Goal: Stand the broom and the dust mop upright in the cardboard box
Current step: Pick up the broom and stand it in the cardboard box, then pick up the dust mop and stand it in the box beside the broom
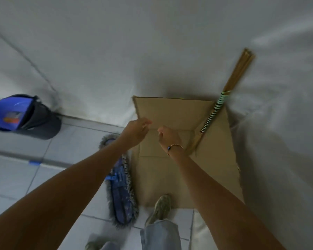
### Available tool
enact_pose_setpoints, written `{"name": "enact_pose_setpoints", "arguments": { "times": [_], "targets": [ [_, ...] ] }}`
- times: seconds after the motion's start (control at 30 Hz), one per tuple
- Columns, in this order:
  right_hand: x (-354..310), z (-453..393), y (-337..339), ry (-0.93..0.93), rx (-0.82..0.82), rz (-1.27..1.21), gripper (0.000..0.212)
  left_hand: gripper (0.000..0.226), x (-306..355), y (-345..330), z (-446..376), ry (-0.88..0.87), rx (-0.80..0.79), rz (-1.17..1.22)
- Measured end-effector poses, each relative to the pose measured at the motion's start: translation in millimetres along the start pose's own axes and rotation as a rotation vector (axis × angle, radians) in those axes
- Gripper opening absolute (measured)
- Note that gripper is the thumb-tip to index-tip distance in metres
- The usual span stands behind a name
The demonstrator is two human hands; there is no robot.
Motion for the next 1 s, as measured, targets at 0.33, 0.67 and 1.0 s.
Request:
{"name": "enact_pose_setpoints", "arguments": {
  "times": [0.33, 0.67, 1.0],
  "targets": [
    [-213.2, 185.6, -129.0, 0.275, -0.167, 0.226, 0.04, 0.037, -197.3, 129.9, 268.4, 0.271, 0.113, -0.163],
    [-378.8, 309.3, -290.0, 0.418, -0.325, 0.444, 0.041, 0.06, -349.8, 207.1, 459.0, 0.411, 0.048, -0.129],
    [-482.2, 277.8, -362.6, 0.361, -0.329, 0.449, 0.041, 0.057, -455.3, 287.3, 477.6, 0.419, 0.236, -0.11]
  ]
}}
Point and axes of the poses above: each hand's wrist, its own z-axis away from the middle knuckle, its own y-axis out of the back of the hand, x = y × z, the point moved 8 cm from there along -z, towards the middle knuckle, and after that the axes turned 2 degrees about -x, right-handed, at the moved point
